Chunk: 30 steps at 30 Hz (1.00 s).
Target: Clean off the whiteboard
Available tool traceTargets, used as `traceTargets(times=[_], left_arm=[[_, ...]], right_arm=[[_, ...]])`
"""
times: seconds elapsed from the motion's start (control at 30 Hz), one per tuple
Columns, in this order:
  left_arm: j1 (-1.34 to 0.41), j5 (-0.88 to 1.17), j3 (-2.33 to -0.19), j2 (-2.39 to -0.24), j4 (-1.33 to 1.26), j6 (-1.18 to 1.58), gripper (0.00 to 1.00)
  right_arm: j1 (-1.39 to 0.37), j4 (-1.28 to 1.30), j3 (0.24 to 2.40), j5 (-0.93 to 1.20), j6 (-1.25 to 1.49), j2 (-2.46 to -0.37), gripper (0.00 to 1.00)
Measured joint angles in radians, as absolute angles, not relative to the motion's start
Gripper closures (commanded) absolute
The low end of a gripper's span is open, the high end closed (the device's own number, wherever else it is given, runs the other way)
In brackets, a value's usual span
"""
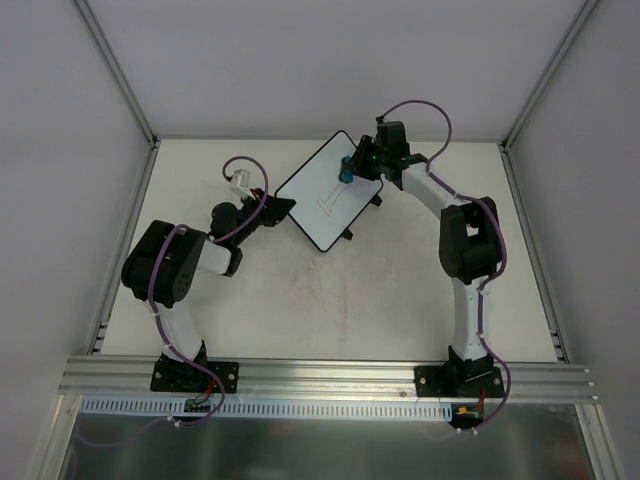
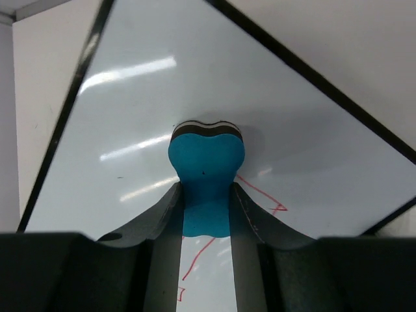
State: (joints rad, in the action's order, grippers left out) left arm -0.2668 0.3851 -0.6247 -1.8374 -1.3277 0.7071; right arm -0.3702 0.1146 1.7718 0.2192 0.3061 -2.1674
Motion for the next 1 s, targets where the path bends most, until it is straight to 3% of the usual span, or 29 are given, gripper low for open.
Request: traceTargets(times=[0.63, 1.0], left_arm=[[-0.264, 0.392, -0.610, -1.837, -1.350, 0.752, 1.00], [-0.260, 0.411, -0.611, -1.837, -1.349, 0.759, 1.00]], right_arm=[[-0.300, 0.041, 1.565, 0.165, 0.380, -2.111, 1.00], [-0.395, 0.022, 1.540, 0.165, 0.232, -2.063, 1.00]])
